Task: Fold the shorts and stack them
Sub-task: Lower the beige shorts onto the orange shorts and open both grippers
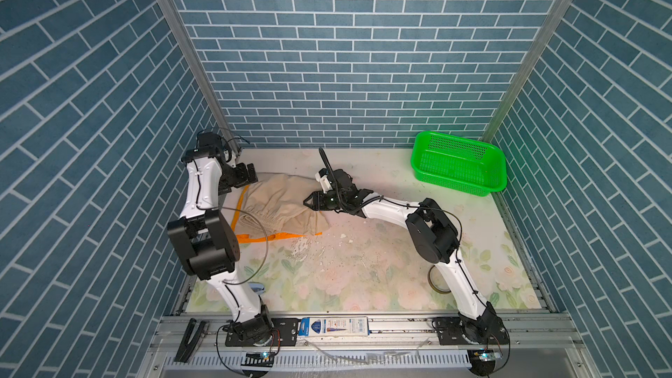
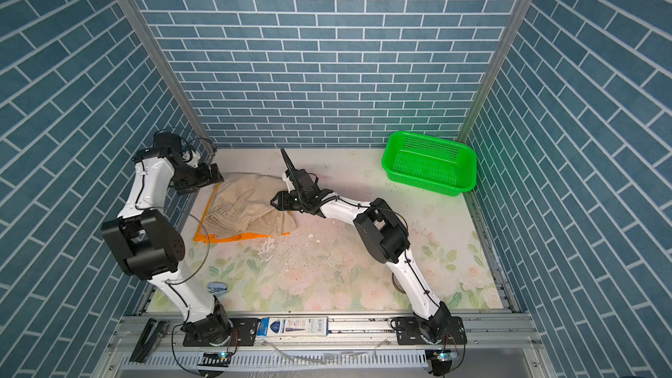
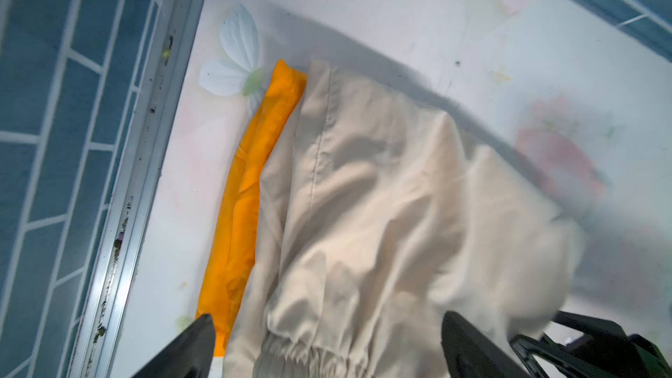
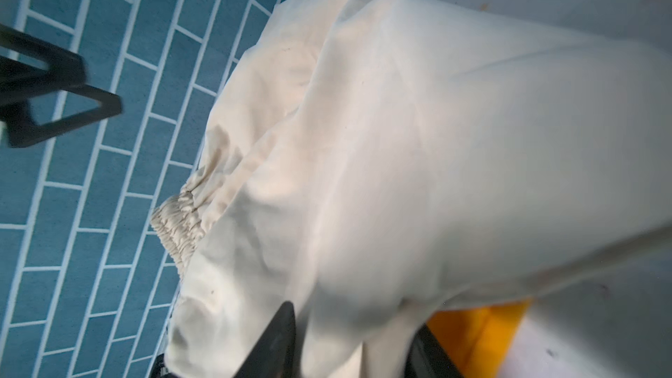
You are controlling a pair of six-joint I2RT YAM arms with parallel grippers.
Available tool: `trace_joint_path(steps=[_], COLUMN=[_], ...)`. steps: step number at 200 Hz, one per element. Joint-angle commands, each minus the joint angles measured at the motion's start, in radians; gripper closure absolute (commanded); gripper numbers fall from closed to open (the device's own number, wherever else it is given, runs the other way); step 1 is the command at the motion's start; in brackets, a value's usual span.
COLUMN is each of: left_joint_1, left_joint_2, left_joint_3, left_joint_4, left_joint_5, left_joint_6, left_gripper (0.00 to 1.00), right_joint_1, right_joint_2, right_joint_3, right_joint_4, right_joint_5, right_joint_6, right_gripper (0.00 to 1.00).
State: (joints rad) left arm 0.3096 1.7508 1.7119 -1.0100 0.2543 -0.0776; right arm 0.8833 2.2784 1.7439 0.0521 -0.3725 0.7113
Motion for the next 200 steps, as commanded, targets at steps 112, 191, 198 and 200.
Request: trace_joint_path(steps=[112, 191, 198, 200], left_joint_1=[-0.524, -0.627, -0.626, -0.627], left_joint_2=[-0.502, -0.388, -0.372, -0.369], left_joint_3=[-0.727, -0.973, -0.974, -0.974], left_joint_4=[0.19, 0.53, 0.549, 0.553], left_joint_5=[-0.033, -0.061, -0.063, -0.068], left_joint_6=[-0.312, -0.384, -0.376, -0.374], left_gripper=[1.0, 1.0, 1.0, 1.0], right_joint_1=[-0.173, -0.19, -0.191, -0.191], right_joint_2=[-0.849, -0.95, -0.948, -0.947], right_joint_3=[-0.758, -0.95, -0.952, -0.952], right_joint_4=[-0.155, -0.094, -0.087, -0.086], right_joint_5=[0.127, 0.131, 0.127, 0.125], right_joint_6=[-0.217, -0.122, -0.115, -0.115], right_gripper=[0.48, 0.48, 0.48, 0.48])
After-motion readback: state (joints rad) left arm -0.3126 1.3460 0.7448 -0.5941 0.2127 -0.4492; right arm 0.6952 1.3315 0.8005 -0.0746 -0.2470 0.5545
